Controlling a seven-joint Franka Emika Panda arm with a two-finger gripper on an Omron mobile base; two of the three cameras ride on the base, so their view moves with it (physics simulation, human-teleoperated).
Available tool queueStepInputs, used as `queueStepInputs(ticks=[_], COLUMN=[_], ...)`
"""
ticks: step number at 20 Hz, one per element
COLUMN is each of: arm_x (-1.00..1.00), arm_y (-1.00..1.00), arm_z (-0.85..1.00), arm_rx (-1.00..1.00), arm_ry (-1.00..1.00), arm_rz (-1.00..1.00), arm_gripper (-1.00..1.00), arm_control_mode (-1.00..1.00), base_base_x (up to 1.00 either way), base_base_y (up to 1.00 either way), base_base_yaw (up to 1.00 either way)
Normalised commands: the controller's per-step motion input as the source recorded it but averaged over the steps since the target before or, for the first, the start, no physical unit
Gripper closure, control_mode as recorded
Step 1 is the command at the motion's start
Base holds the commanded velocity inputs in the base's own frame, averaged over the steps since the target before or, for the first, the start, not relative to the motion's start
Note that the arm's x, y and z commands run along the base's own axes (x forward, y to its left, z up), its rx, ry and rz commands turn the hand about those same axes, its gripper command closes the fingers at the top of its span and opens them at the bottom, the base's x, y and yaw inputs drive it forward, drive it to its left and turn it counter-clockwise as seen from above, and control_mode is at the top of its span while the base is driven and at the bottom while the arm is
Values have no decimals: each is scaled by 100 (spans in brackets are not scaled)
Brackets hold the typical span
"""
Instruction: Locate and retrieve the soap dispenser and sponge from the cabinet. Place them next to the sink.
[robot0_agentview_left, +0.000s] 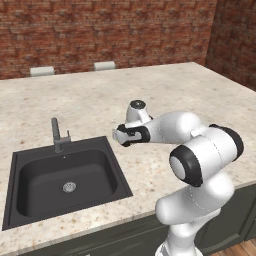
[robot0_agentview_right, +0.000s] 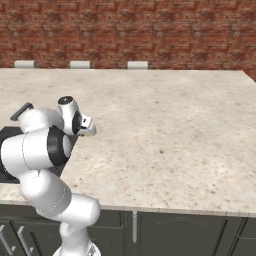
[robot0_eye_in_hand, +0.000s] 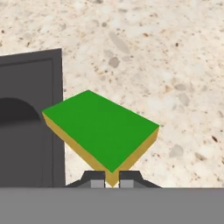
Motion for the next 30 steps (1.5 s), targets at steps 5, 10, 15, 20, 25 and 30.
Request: queueStepInputs(ticks=[5,10,15,20,25,30], arm_x=[31,32,25,-19,-46,-20], arm_y=[0,0,4,17,5,-17], arm_z=[-26,-39,-25,10,35,29], arm_rx=[2,1,0,-3,-4,0], arm_ry=[3,1,0,2,1,14], arm_rz=[0,0,0,0,0,-3], arm_gripper=[100,100,100,-100,-100,-100], arm_control_mode=[-100,-100,-100,-100,-100,-100], base_base_x=[0,0,0,0,0,0], base_base_y=[0,0,0,0,0,0], base_base_yaw=[0,0,0,0,0,0])
